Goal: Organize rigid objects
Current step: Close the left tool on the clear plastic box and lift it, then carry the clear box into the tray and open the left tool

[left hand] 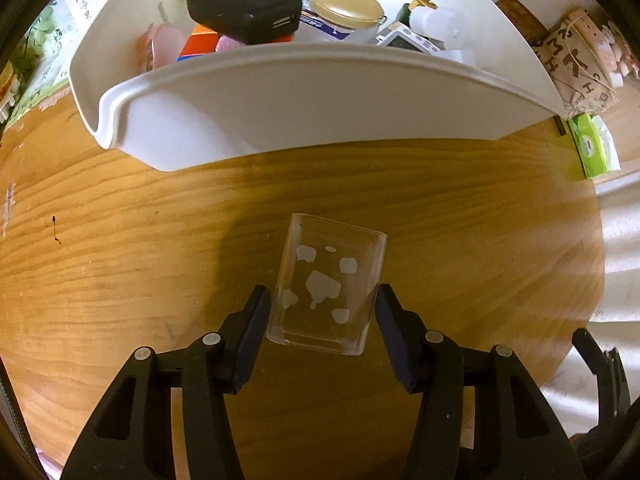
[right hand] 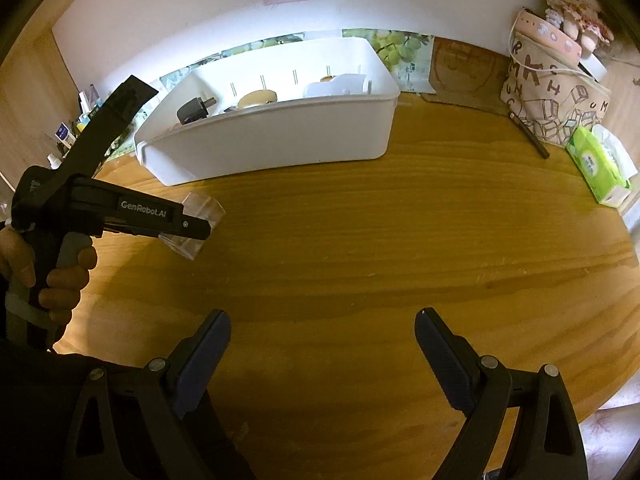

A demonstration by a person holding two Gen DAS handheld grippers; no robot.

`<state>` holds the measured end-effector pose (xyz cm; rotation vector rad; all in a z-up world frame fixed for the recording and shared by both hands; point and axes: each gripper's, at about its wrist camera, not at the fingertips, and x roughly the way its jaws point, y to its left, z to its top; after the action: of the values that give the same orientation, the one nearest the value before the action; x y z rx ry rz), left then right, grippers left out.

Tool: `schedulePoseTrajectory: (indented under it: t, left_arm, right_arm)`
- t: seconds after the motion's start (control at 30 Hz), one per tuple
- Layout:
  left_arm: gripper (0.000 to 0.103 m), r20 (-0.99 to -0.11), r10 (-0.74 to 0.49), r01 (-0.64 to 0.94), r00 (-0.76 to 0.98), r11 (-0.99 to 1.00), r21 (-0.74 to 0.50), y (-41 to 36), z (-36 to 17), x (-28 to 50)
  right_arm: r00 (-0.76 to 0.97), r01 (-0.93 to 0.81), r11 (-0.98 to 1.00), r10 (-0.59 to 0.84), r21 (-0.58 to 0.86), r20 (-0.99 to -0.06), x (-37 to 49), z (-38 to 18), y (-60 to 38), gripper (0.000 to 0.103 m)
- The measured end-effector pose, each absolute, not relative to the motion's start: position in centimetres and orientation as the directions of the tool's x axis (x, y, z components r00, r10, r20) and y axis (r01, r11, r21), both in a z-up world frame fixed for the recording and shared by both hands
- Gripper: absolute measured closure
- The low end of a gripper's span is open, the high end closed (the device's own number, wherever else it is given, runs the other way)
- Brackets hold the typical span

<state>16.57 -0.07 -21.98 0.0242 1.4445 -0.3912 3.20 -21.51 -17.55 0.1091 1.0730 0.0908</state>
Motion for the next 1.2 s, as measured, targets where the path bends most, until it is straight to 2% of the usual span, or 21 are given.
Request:
schedulePoseTrajectory:
  t: [0.27, 0.73, 1.2]
  left_arm:
    - [0.046, -0.968, -0.227, 0.299, 0.106, 0.936, -0.186, -0.8, -19.4, 14.9]
    - [0.046, -0.965, -0.162, 0.222, 0.208, 0.968, -0.114, -2.5, -13.2, 12.0]
    - [0.046, -0.902, -0.141, 0.199, 0.407, 0.978, -0.063, -8.4, -6.3, 14.4]
  right_arm:
    - [0.484, -0.106, 0.983, 0.182, 0.149, -0.856, 4.6, -17.4, -21.0, 0.009]
    - [0.460, -0.307, 0.934, 0.314, 0.183, -0.830, 7.7, -16.8, -22.6, 0.009]
    - [0.426, -0.337, 0.908, 0.384, 0.250, -0.819, 8.5, -17.7, -26.8, 0.009]
